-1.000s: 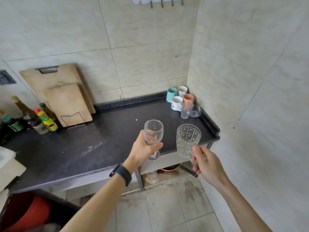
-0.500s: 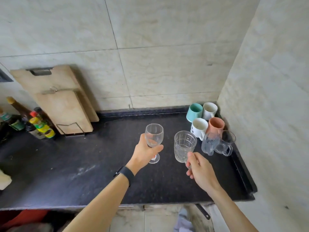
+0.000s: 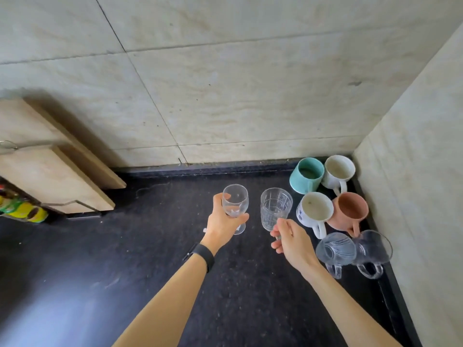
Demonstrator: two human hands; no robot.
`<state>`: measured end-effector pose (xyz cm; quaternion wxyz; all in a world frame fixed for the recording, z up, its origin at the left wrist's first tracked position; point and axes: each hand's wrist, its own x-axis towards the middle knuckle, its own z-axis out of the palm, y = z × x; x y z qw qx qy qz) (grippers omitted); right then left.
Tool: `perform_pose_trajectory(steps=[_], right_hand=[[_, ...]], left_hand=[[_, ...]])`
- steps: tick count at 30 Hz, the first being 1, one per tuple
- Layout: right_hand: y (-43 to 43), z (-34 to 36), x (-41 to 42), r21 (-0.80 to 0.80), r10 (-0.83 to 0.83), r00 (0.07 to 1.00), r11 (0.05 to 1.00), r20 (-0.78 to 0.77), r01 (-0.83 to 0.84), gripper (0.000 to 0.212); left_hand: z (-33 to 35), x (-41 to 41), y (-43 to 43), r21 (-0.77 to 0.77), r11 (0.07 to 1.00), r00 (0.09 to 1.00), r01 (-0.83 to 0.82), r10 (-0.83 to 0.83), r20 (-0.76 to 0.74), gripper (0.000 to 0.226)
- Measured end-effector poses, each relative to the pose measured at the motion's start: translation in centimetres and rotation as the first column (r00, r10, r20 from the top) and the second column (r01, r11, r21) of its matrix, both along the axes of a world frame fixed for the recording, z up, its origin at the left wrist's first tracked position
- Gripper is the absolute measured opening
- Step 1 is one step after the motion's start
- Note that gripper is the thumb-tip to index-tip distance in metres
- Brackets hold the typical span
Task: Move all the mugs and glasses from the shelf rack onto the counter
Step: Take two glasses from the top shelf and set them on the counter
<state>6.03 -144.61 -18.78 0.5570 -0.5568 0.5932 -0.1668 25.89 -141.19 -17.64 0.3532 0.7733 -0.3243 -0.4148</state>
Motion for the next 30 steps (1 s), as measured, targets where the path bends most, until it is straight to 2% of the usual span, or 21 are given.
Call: perform_pose_trajectory(steps=[6, 15, 30], right_hand=[[-4.9, -4.0, 2.3, 0.056, -0.102, 0.994, 0.993, 0.04, 0.1, 0.026], [-11.3, -7.1, 4.2, -0.003, -0.156, 0.985, 0.988, 0.076, 0.157, 0.028], [-13.8, -8.3, 5.5, 0.088, -0.198, 0.978, 0.977, 0.058, 0.193, 0.026]], left_hand=[[-4.5, 0.4, -6.6, 0.011, 0.999, 0.999, 0.042, -0.042, -0.008, 0.069], [-7.8, 0.4, -13.9, -0.079, 0.996, 0.999, 0.045, -0.045, 0.008, 0.067], [-9.8, 1.5, -16.9, -0.123, 0.992, 0.999, 0.028, -0.025, 0.026, 0.064]])
